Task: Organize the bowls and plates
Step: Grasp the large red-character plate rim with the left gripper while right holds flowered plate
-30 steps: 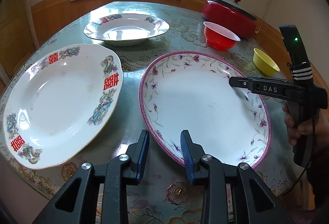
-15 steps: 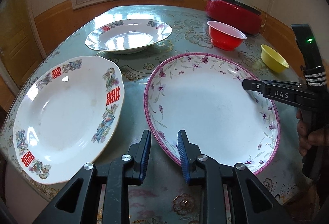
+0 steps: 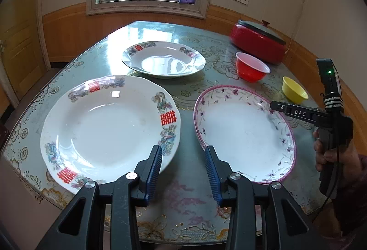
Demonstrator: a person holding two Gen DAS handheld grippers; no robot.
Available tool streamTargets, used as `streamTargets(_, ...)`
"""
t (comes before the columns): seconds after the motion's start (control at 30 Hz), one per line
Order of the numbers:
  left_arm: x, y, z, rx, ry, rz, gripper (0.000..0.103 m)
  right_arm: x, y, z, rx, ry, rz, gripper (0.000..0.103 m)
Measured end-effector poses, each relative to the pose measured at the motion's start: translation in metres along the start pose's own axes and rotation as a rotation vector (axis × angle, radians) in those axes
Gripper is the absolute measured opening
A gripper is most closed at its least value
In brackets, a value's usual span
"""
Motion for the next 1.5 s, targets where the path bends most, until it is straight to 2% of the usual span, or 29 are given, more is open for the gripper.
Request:
streamTargets(0.07,0.01,0.004,-0.007,-0.007,-0.025,0.024,0.039,0.013,0.008,-0.007,-0.01,-0.032,-0.058,0.037)
streamTargets(0.13,0.018,0.01,-0.015,-0.02,-0.048,0.038,0.04,0.023,0.024,-0.012,-0.009,-0.037,-0.174,0.041)
streamTargets(0.17,0.022,0.015,-0.019,-0.021,-0.059,0.044,0.044,0.027,0.034,-0.013,-0.006,-0.027,-0.24,0.041)
streamTargets(0.3,0.037,0.043,-0.035,-0.019,-0.098,0.004,0.052,0.033,0.085,-0.009,-0.01,0.074,-0.512,0.041)
streamTargets(0.33,0.04,0.052,-0.039,-0.01,-0.102,-0.004,0.057,0.032,0.098,-0.007,-0.007,0.105,-0.558,0.041)
streamTargets(0.4,0.048,0.073,-0.045,0.009,-0.112,-0.025,0.057,0.032,0.124,-0.005,0.006,0.136,-0.609,0.042)
streamTargets(0.5,0.056,0.106,-0.051,0.041,-0.108,-0.01,0.057,0.031,0.156,-0.007,0.039,0.133,-0.596,0.042)
streamTargets(0.67,0.062,0.159,-0.052,0.081,-0.094,-0.041,0.057,0.016,0.186,-0.014,0.071,0.145,-0.511,0.042)
streamTargets(0.77,0.056,0.185,-0.047,0.089,-0.051,-0.051,0.055,0.006,0.199,-0.012,0.094,0.174,-0.476,0.042)
streamTargets(0.83,0.05,0.198,-0.041,0.106,-0.021,-0.021,0.055,-0.003,0.206,-0.009,0.1,0.199,-0.469,0.042)
streamTargets(0.93,0.044,0.206,-0.031,0.094,0.012,0.044,0.049,-0.005,0.215,-0.005,0.125,0.21,-0.462,0.042)
streamTargets(1.0,0.037,0.207,-0.025,0.094,0.037,0.098,0.043,-0.003,0.218,-0.001,0.137,0.235,-0.492,0.043)
streamTargets(1.07,0.03,0.206,-0.02,0.089,0.056,0.147,0.028,0.001,0.222,0.004,0.166,0.223,-0.474,0.044)
streamTargets(1.13,0.02,0.203,-0.016,0.091,0.08,0.183,0.023,0.003,0.227,0.009,0.188,0.221,-0.478,0.044)
streamTargets(1.17,0.016,0.201,-0.015,0.083,0.09,0.191,0.022,0.005,0.229,0.01,0.194,0.211,-0.475,0.044)
streamTargets(1.33,0.014,0.204,-0.018,0.073,0.079,0.204,0.021,0.008,0.242,0.016,0.261,0.143,-0.348,0.044)
streamTargets(1.37,0.015,0.205,-0.019,0.072,0.078,0.2,0.021,0.009,0.242,0.017,0.265,0.138,-0.337,0.041)
streamTargets(1.5,0.017,0.207,-0.019,0.071,0.076,0.193,0.021,0.009,0.24,0.018,0.231,0.16,-0.359,0.038)
Point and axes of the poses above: each gripper's, at about its wrist camera, not at the fingertips, and x roughly against the way its jaws point, y to its left, z to its underside, the point moved 4 cm from there along -x, roughly the way its jaws point, and after that the axes turned 15 degrees about z, right-handed, at the moved point
